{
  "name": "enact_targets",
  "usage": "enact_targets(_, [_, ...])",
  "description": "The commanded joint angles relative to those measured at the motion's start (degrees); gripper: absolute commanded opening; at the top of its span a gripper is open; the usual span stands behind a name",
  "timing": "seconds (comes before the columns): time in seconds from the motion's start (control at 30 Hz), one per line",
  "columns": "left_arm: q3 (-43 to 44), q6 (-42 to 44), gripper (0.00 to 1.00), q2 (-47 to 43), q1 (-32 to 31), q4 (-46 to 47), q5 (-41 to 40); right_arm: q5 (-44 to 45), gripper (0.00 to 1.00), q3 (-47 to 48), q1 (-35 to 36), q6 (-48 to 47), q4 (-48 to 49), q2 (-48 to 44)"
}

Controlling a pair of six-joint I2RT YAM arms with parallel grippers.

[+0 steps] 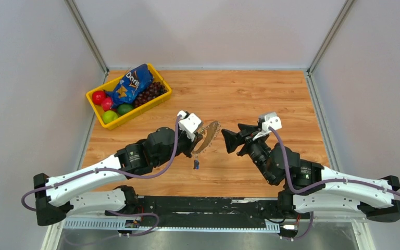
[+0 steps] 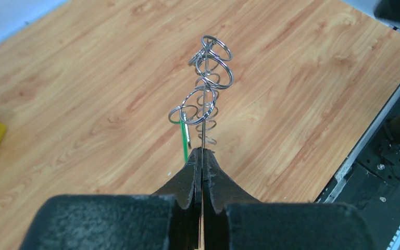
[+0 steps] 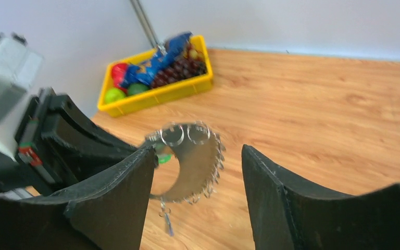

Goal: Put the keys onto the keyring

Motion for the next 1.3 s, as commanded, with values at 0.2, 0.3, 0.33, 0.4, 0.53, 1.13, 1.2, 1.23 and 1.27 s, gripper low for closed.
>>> enact_targets(0.2, [-5.5, -8.8, 0.00, 6.4, 12.5, 11.2, 14.9, -0.2, 0.68, -9.0, -3.0, 14.1, -11.2, -3.2])
enact_targets(0.3, [-7.8, -11.7, 0.00, 7.9, 17.6, 14.0, 21.4, -3.0, 0.68, -12.1, -3.5, 17.3, -11.3, -2.9])
enact_targets(0.33, [-8.2, -12.3, 0.00, 8.6, 18.6, 15.8, 24.9, -3.7, 0.68, -13.1, -3.6, 18.3, -11.3, -2.8])
enact_targets(0.4, [-9.6, -14.7, 0.00, 10.0, 21.7, 18.7, 29.7, -5.1, 0.69, -14.9, -3.8, 20.3, -11.3, -2.4])
enact_targets(0.53, [-11.8, -19.1, 0.00, 13.3, 26.2, 23.7, 36.8, -7.5, 0.69, -17.2, -3.8, 23.3, -11.4, -1.8])
enact_targets(1.13, [-12.0, -30.5, 0.08, 34.6, 34.1, 29.5, 41.9, -9.9, 0.71, -21.4, -3.9, 27.6, -11.3, -2.0])
enact_targets(1.2, [-12.6, -30.8, 0.15, 36.0, 34.5, 30.2, 41.9, -10.1, 0.71, -21.7, -3.9, 27.9, -11.3, -2.1])
enact_targets(1.23, [-12.8, -30.9, 0.17, 36.6, 34.6, 30.3, 42.0, -9.9, 0.71, -21.8, -3.9, 28.0, -11.4, -2.1])
enact_targets(1.27, [-12.9, -30.8, 0.24, 37.0, 34.8, 30.4, 42.1, -9.9, 0.71, -22.0, -3.9, 28.1, -11.3, -2.2])
